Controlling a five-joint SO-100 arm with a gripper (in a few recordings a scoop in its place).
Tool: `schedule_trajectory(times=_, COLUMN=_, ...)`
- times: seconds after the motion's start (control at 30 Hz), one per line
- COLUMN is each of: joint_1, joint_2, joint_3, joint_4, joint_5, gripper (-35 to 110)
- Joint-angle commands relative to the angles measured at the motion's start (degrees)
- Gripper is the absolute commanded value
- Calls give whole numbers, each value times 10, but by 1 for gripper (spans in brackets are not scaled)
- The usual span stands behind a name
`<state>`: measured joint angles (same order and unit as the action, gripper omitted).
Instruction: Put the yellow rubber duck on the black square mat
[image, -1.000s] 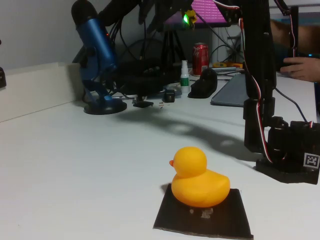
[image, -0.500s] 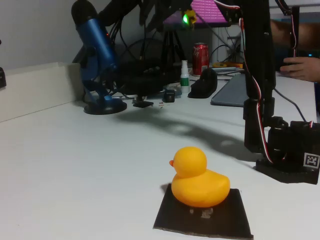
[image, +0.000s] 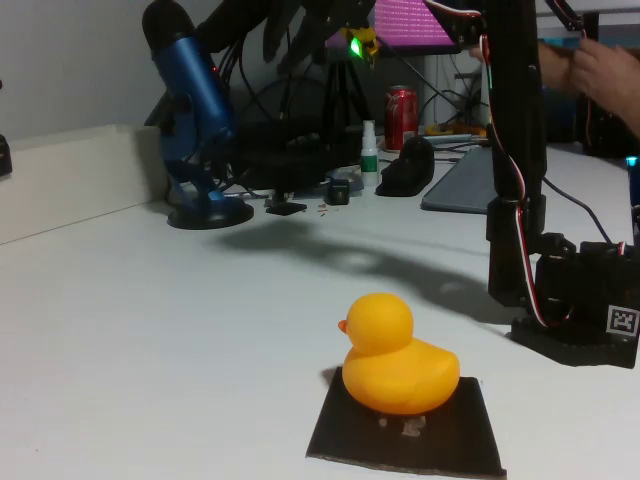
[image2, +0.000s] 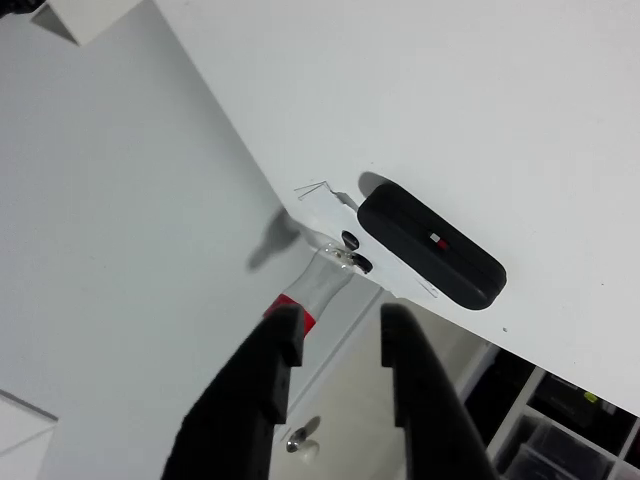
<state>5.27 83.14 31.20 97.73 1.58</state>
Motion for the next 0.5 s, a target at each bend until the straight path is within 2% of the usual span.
schedule_trajectory(times=0.0, joint_1=-5, joint_2=25, joint_3=-1, joint_4=1, joint_5=11, gripper=9)
schedule_trajectory(times=0.33, joint_1=-4, joint_2=40, joint_3=1, joint_4=1, joint_5=11, gripper=9)
schedule_trajectory(times=0.47, joint_1=-3, joint_2=147, joint_3=21, joint_4=0, joint_5=11, gripper=9)
